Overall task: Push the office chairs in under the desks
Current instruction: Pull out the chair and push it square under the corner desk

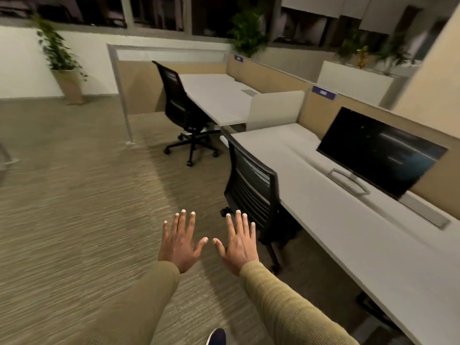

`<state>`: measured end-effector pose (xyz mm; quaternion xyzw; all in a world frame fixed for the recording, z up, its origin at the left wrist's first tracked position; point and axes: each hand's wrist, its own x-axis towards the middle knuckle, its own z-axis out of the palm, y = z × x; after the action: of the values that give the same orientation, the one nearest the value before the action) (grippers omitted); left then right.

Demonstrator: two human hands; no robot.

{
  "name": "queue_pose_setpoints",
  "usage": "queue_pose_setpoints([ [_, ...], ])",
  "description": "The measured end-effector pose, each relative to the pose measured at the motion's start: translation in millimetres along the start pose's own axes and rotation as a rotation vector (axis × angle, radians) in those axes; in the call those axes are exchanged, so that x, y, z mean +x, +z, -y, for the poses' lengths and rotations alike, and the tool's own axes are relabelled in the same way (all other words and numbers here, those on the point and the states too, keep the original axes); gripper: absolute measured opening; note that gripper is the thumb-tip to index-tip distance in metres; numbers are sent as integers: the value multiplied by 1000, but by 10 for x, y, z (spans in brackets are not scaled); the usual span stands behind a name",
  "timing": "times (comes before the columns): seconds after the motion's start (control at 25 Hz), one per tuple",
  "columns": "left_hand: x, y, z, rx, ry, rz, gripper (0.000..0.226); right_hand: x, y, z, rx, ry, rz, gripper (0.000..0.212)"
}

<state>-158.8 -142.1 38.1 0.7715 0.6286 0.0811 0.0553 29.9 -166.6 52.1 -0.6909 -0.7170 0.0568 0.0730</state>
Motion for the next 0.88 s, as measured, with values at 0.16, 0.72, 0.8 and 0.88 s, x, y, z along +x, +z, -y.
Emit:
queue_pose_setpoints([
  [0.16,554,16,388,48,-80,-16,97,780,118,222,26,-81,-2,85],
  [0.72,2612,-145,1533,26,-251,-76,97,3408,319,817,16,-289,41,87],
  [0.8,2893,-92,1800,19,-267,-76,92,3775,408,992,9,-306,47,86],
  [0.88,3203,-74,2098,13,-271,-64,88,4168,483,1200,10,-312,56,87],
])
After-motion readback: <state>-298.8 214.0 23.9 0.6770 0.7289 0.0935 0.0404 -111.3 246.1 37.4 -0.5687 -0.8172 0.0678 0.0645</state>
